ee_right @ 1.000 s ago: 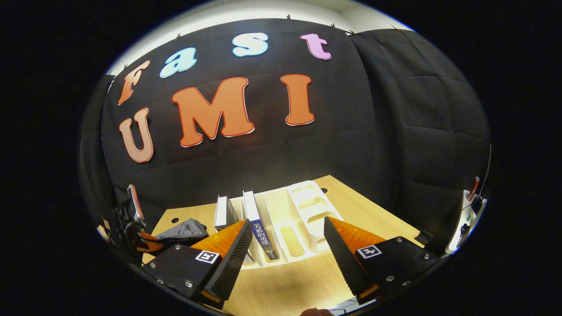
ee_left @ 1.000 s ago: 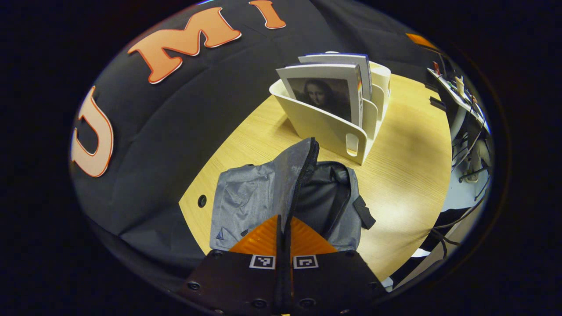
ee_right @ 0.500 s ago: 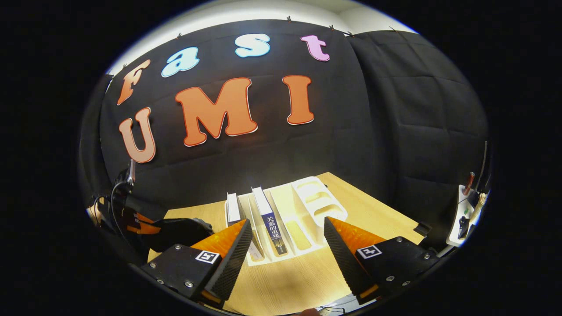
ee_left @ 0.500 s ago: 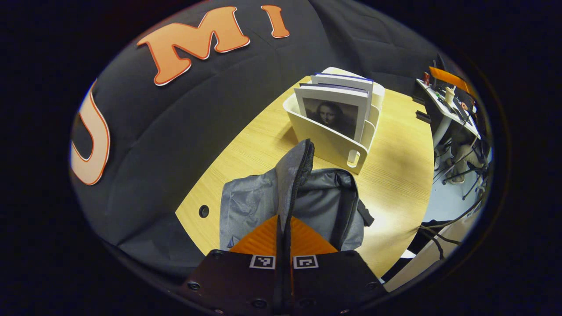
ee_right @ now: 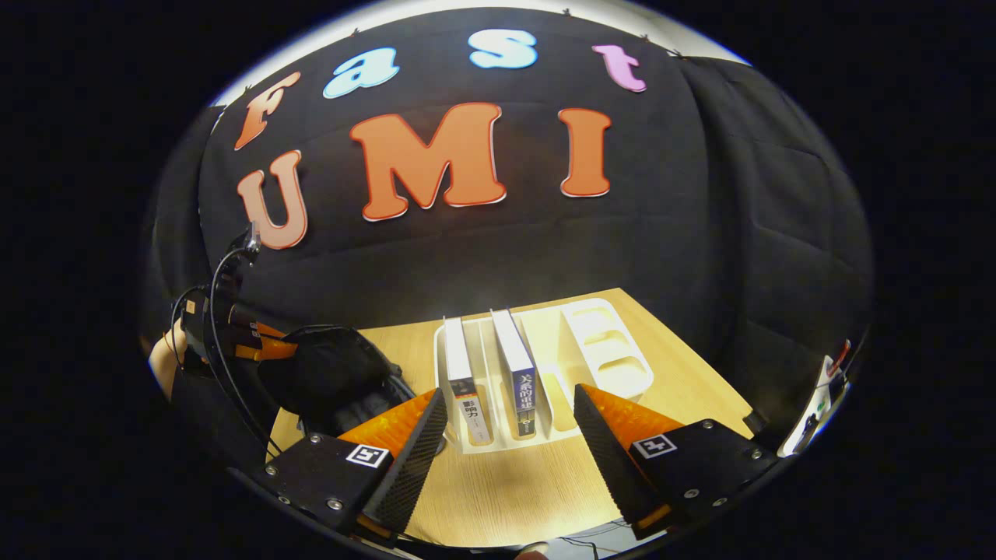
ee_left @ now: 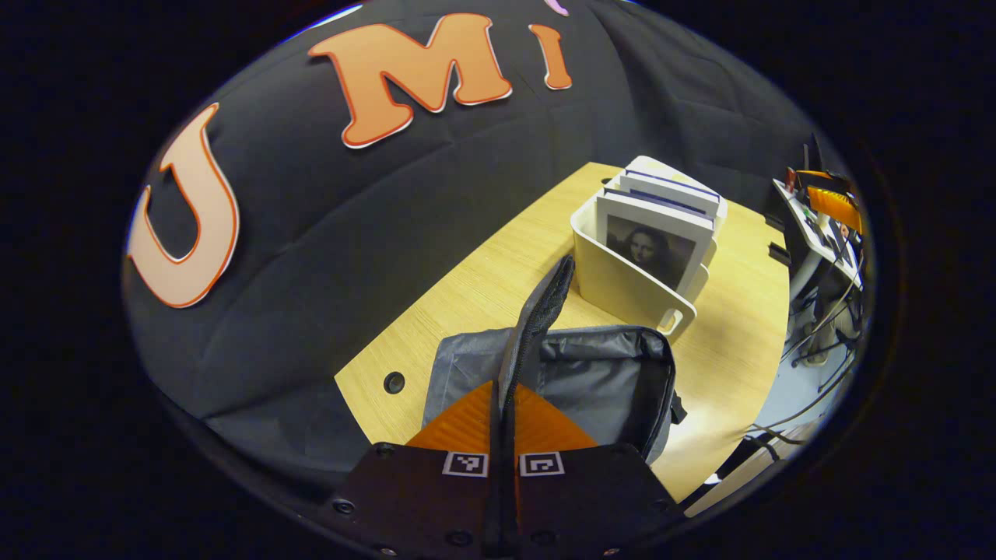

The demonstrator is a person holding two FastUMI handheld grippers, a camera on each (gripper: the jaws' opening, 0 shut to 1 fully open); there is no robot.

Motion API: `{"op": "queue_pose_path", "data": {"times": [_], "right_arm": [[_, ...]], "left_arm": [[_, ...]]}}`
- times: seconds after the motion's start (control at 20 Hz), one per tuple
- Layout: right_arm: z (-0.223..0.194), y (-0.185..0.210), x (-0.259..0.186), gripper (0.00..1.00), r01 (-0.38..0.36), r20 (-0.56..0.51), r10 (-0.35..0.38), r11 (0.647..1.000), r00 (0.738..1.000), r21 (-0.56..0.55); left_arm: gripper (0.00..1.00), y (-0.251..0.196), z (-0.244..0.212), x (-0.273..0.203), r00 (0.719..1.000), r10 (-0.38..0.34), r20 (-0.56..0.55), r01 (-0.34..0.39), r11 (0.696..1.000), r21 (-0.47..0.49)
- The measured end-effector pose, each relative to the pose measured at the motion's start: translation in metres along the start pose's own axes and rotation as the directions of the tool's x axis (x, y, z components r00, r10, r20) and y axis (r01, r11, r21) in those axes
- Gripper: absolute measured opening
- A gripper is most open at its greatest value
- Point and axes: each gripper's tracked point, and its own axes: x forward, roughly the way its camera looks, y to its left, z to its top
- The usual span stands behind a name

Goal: Open the schoolbag, grab two books from the bookshelf and put them into the schoolbag.

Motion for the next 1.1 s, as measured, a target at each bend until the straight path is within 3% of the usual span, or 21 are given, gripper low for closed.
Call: {"op": "queue_pose_path", "data": {"times": [0.25,0.4,0.5,0.7,0.85,1.1], "right_arm": [[0.059,0.045,0.059,0.98,-0.104,-0.137,0.087,0.987,0.987,-0.124],[0.072,0.066,0.1,0.98,-0.162,-0.268,0.115,0.973,0.956,-0.161],[0.07,0.07,0.121,0.99,-0.19,-0.368,0.124,0.97,0.922,-0.15],[0.051,0.073,0.164,1.0,-0.176,-0.533,0.068,0.972,0.844,-0.156],[0.024,0.067,0.193,0.99,-0.159,-0.596,0.006,0.966,0.803,-0.204],[-0.013,0.063,0.213,0.99,-0.136,-0.683,-0.005,0.979,0.73,-0.153]], "left_arm": [[0.01,0.001,-0.006,0.002,1.0,-0.022,0.02,0.023,0.999,-0.034],[0.01,-0.001,-0.004,0.004,0.999,-0.033,0.023,0.034,0.999,-0.032],[0.01,0.0,-0.003,0.005,0.999,-0.041,0.019,0.042,0.998,-0.037],[0.01,0.007,-0.004,0.008,0.999,-0.045,0.019,0.046,0.996,-0.075],[0.01,0.009,-0.006,0.006,0.999,-0.049,0.018,0.051,0.995,-0.083],[0.01,0.006,-0.011,0.009,0.998,-0.068,0.01,0.068,0.993,-0.098]]}}
